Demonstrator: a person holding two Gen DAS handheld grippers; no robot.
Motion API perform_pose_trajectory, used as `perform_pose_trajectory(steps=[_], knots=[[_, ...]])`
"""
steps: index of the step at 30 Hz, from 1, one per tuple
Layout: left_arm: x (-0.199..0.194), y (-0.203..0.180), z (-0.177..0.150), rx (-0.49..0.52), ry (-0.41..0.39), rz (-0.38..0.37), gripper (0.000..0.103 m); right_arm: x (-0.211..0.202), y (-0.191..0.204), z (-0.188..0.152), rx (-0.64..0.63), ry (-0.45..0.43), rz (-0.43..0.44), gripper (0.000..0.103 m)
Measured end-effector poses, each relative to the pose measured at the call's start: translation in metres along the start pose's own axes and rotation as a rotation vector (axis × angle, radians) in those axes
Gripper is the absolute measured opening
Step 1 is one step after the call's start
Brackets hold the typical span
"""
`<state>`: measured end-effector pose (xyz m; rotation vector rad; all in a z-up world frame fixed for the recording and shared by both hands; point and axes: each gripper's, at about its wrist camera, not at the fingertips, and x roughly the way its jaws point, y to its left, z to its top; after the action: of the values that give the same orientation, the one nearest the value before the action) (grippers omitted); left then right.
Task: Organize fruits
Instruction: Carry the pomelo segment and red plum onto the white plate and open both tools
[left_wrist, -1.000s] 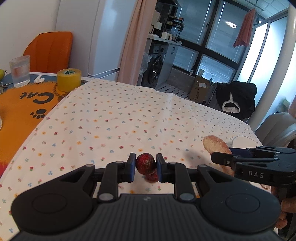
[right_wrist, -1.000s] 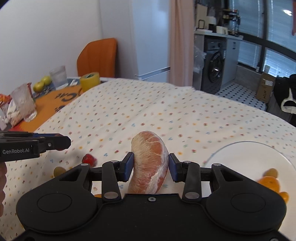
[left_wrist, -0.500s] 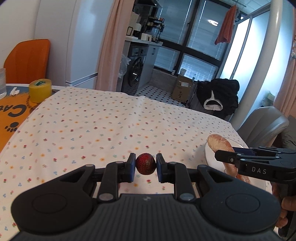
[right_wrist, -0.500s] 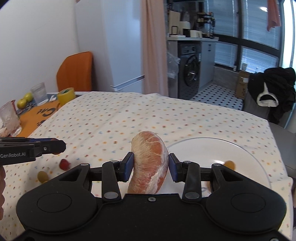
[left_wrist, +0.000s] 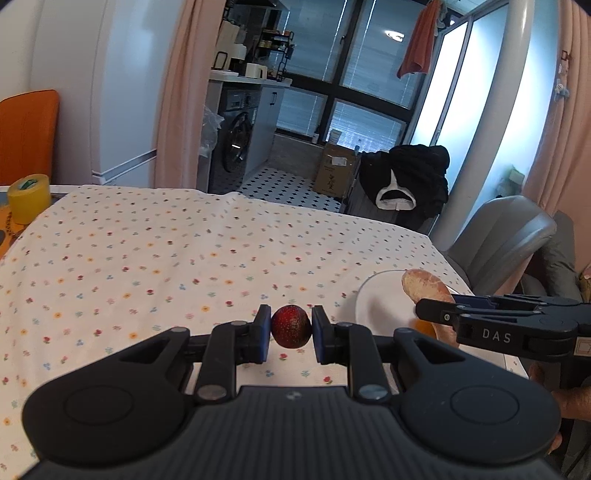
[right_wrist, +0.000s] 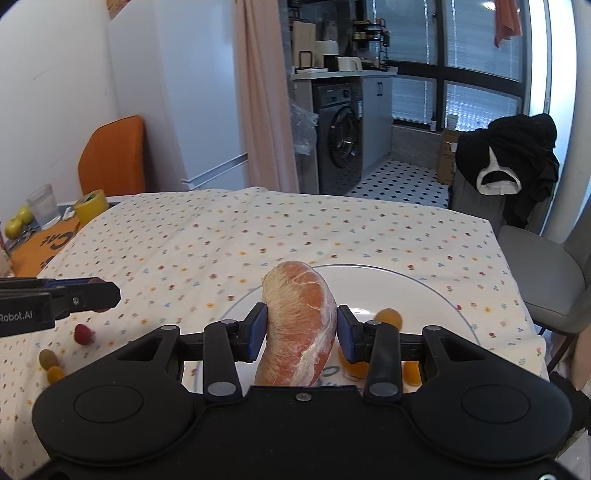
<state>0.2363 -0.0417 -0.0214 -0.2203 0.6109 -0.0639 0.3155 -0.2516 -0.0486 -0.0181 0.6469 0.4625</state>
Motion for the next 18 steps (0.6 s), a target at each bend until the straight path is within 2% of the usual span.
perform_pose_trajectory(steps=[4, 8, 14, 18], knots=[[0.005, -0.009, 0.000, 0.011, 0.007, -0.008, 0.021, 0.005, -0.009, -0.001, 0.023, -0.010, -0.001, 0.039], [0.011, -0.016, 0.001, 0.022, 0.016, -0.014, 0.021, 0.005, -0.020, 0.000, 0.064, -0.027, 0.006, 0.055], [0.018, -0.028, 0.003, 0.044, 0.024, -0.029, 0.021, -0.009, -0.031, -0.001, 0.087, -0.048, -0.003, 0.056], [0.022, -0.036, 0.003, 0.057, 0.031, -0.047, 0.021, -0.020, -0.034, -0.006, 0.083, -0.048, 0.001, 0.061]])
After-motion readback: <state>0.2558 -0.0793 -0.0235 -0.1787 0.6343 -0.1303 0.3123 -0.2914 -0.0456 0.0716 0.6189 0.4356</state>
